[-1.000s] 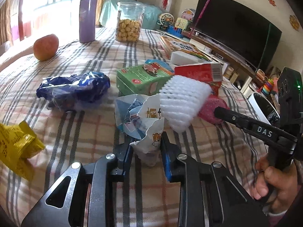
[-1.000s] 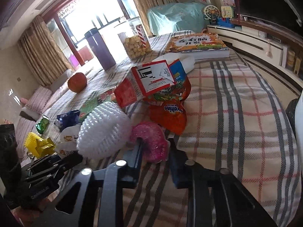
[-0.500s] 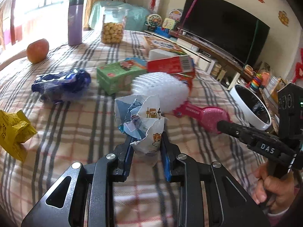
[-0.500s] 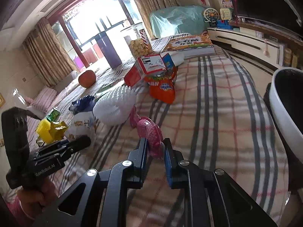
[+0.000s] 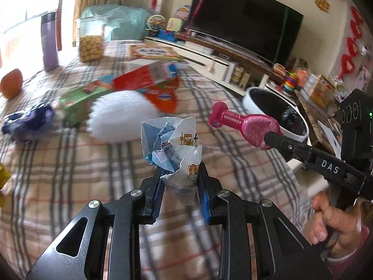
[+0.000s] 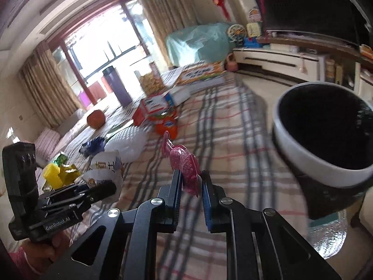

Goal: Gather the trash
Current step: 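Carry wrapper and pink brush to the bin and release both inside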

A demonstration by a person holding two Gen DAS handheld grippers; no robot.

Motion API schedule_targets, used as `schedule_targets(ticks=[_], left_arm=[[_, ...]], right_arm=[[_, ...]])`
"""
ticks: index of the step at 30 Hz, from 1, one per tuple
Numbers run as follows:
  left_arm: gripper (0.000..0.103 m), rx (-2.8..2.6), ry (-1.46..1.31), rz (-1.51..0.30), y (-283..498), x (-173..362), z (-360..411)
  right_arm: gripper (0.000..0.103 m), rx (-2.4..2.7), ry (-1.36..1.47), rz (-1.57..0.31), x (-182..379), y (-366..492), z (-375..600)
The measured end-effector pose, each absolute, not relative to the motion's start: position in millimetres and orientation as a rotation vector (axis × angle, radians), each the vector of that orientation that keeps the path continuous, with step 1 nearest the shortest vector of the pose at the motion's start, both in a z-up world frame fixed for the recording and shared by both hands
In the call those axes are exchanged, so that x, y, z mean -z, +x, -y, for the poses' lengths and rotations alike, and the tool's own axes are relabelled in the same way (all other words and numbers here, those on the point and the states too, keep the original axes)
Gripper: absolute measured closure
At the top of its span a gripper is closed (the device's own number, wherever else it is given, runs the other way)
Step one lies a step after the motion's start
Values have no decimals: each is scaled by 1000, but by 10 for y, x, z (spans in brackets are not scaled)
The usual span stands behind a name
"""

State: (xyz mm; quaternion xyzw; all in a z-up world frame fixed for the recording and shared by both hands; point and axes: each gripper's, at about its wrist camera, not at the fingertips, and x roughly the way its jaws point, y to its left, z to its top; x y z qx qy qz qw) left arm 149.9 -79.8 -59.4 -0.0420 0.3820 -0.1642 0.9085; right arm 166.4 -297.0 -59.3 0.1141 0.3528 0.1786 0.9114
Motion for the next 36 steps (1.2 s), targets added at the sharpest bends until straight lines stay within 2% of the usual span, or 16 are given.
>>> schedule_targets(ticks=[36], left_arm=[[78, 582, 83, -750, 1824, 346, 2205]], right_arm=[[87, -128, 366, -613, 381, 1535, 4318]])
